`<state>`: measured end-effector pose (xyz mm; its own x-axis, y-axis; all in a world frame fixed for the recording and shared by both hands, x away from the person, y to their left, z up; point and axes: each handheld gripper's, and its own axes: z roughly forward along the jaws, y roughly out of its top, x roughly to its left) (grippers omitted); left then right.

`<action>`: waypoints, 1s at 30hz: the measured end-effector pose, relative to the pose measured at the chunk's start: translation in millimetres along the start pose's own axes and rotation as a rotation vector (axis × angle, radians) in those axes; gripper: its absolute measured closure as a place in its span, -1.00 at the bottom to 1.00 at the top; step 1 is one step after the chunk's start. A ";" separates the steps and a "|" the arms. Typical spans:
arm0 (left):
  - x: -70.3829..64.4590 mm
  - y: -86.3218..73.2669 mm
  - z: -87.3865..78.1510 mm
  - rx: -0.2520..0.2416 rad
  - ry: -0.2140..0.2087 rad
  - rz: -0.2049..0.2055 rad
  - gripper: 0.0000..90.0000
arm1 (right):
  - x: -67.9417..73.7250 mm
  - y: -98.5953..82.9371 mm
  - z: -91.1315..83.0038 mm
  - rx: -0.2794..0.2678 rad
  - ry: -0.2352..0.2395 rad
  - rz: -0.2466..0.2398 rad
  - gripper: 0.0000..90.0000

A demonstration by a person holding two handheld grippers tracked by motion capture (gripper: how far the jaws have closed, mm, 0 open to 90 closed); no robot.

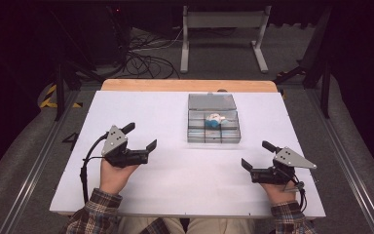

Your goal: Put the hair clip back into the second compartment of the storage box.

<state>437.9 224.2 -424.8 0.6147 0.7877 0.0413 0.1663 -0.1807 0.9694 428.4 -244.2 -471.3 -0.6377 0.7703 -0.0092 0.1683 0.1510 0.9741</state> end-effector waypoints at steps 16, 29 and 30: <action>10.5 -15.8 -32.7 -0.044 -0.002 0.016 -0.94 | -0.7 -0.4 -0.8 -0.003 -0.001 0.004 -0.99; 19.1 -30.1 -49.9 -0.061 0.020 0.029 -0.94 | -2.2 -0.1 -3.3 -0.008 -0.012 0.008 -0.99; 20.4 -31.1 -51.3 -0.062 0.019 0.024 -0.94 | -2.4 0.0 -3.5 -0.007 -0.013 0.008 -0.99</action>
<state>405.7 276.1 -441.6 0.6028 0.7949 0.0690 0.1034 -0.1635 0.9811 427.2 -248.2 -470.6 -0.6264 0.7795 -0.0043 0.1679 0.1404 0.9758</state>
